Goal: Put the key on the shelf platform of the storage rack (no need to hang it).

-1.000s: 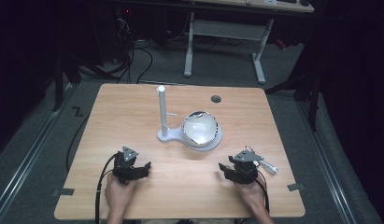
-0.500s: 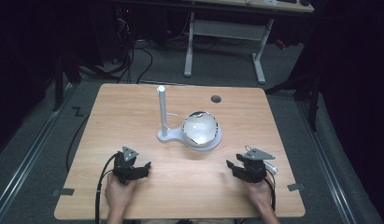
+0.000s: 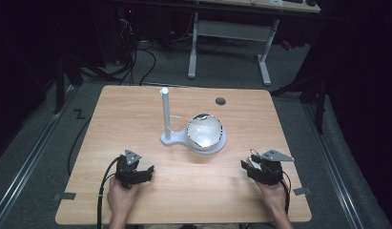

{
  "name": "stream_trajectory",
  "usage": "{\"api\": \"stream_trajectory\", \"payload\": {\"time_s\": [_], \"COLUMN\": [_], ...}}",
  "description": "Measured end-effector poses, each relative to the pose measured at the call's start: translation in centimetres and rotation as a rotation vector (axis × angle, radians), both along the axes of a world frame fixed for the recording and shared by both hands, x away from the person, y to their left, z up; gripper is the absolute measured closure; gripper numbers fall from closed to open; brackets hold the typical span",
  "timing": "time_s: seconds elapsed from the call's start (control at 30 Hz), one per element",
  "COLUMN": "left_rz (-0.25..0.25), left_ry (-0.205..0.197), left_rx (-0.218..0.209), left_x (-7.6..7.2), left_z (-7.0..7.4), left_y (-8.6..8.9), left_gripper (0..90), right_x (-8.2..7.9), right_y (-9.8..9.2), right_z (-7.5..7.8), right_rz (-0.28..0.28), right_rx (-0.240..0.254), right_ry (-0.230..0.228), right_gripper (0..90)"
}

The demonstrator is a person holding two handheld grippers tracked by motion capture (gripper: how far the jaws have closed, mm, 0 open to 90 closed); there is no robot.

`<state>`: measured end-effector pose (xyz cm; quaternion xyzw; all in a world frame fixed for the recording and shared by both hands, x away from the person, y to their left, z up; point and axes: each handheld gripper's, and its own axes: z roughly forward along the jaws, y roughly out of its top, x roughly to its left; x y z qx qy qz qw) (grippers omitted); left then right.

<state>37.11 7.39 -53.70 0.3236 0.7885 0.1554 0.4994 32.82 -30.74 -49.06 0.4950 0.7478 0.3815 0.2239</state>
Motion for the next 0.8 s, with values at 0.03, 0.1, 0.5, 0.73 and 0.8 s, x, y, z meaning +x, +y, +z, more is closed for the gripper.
{"api": "stream_trajectory", "payload": {"time_s": [0.03, 0.1, 0.5, 0.73, 0.8], "left_rz": [-0.001, -0.001, 0.001, 0.001, -0.001], "left_ry": [-0.001, -0.001, 0.000, 0.000, -0.001], "left_rx": [0.000, 0.001, -0.001, -0.002, 0.000], "left_x": [0.0, 0.0, 0.0, 0.0, 0.0], "left_z": [0.0, 0.0, 0.0, 0.0, 0.0], "left_y": [0.0, 0.0, 0.0, 0.0, 0.0], "left_gripper": [18.7, 18.7, 18.7, 18.7, 18.7], "right_x": [0.0, 0.0, 0.2, 0.7, 0.8], "right_y": [-0.3, -0.8, -3.0, -3.8, -4.0], "right_z": [0.1, 0.2, 0.0, -0.8, -1.1], "right_rz": [-0.008, -0.016, -0.074, -0.099, -0.103], "right_rx": [0.001, 0.008, 0.011, 0.002, -0.003], "right_ry": [-0.001, 0.002, 0.017, 0.047, 0.062], "right_gripper": [48.2, 48.1, 48.0, 47.5, 47.2]}}
